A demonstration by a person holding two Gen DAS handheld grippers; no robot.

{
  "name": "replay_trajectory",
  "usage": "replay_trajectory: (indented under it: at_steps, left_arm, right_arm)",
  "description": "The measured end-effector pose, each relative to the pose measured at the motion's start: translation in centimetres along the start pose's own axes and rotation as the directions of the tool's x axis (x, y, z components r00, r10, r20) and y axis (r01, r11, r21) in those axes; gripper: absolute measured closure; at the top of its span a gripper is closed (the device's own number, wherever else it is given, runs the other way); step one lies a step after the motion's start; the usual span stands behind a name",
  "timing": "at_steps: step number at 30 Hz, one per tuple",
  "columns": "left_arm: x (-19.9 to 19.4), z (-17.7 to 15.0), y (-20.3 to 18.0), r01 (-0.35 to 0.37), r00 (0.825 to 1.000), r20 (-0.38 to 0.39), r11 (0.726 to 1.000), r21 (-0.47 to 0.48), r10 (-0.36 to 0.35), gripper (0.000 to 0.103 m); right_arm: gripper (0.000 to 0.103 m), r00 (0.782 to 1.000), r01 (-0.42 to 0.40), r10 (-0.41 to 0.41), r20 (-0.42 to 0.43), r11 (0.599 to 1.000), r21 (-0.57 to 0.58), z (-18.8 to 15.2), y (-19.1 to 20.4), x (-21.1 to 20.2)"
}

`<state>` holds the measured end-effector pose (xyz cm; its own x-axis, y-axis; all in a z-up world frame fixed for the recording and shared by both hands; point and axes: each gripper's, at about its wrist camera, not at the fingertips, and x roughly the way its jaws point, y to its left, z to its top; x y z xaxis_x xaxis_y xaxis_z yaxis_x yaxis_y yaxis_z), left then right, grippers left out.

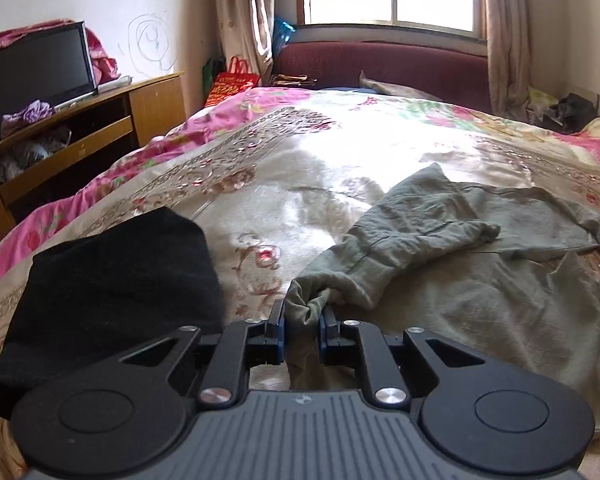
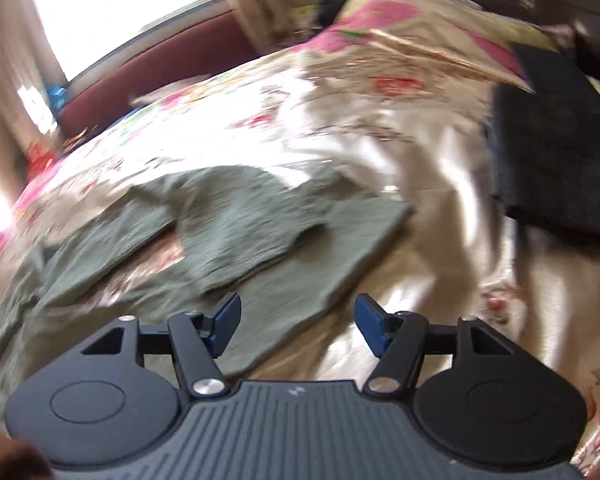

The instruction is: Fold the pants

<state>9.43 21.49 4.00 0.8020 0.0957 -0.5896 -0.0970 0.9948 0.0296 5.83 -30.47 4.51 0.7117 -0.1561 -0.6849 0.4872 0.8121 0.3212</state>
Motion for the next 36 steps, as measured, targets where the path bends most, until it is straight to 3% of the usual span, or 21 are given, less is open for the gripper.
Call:
replay_trajectory:
  at_steps: [3,9,10,11,12,13,19,22,25,29,31,34,36]
  left_arm:
    - [0.1,0.4,-2.6,0.019,1.0,0.001,0.999,0.044,-0.019,0.068]
    - [0.1,0.8,-5.5,0.029,0.999,-0.024,0.996,0.083,-0.027,0.068]
    - [0.0,0.8,-6.1,0.037,0.999,-0.023,0.995,0.096,-0.035,0.067]
    - [-0.2,0.7,-6.7,0.05,0.999,-0.024,0.993,0.106,-0.048,0.067]
    - [-0.3,0.6,-7.2,0.064,0.998,-0.026,0.992,0.112,-0.061,0.066]
    - [-0.4,0.5,-7.7,0.081,0.997,-0.027,0.99,0.118,-0.079,0.066]
    - [-1.0,-0.1,-11.1,0.192,0.981,-0.024,0.968,0.159,-0.191,0.066]
    - [-1.0,-0.6,-12.7,0.246,0.969,-0.04,0.95,0.195,-0.243,0.064]
    - [-0.8,-1.3,-13.8,0.263,0.965,-0.059,0.933,0.245,-0.256,0.063]
    - [-0.7,-1.5,-12.8,0.252,0.968,-0.068,0.934,0.253,-0.243,0.063]
    - [-0.2,-0.9,-11.4,0.238,0.971,-0.066,0.943,0.234,-0.229,0.063]
    - [0.9,0.3,-9.4,0.2,0.98,-0.054,0.957,0.211,-0.193,0.059]
    - [1.7,1.1,-8.6,0.178,0.984,-0.037,0.962,0.207,-0.174,0.056]
  right_arm:
    - [0.038,1.0,0.01,-0.013,0.021,0.992,0.127,1.7,-3.1,2.3]
    - [0.042,0.999,0.024,-0.029,0.029,0.99,0.142,3.1,-3.3,6.8]
    - [0.06,0.999,0.03,-0.034,0.024,0.989,0.144,3.2,-3.4,7.1]
    - [0.088,0.999,0.035,-0.039,0.027,0.99,0.139,3.2,-3.4,7.0]
    - [0.097,0.999,0.025,-0.029,0.027,0.989,0.144,3.3,-3.6,6.8]
    - [0.099,1.0,-0.004,0.0,0.026,0.986,0.164,3.3,-4.2,6.1]
    - [0.1,0.998,0.039,-0.047,0.048,0.987,0.154,3.8,-7.2,2.9]
    - [0.092,0.997,0.077,-0.081,0.017,0.986,0.15,3.9,-8.6,2.3]
    - [0.09,0.991,0.132,-0.134,0.01,0.982,0.135,3.6,-9.0,1.8]
    - [0.081,0.974,0.208,-0.212,0.082,0.976,0.061,3.6,-7.5,-0.1]
    - [0.076,0.977,0.186,-0.186,0.103,0.983,0.004,3.7,-5.9,-0.9]
    - [0.059,0.99,0.104,-0.088,0.11,0.983,-0.151,3.4,-1.5,-1.2]
    - [0.057,0.994,0.046,-0.019,0.104,0.962,-0.268,2.8,2.2,-0.5]
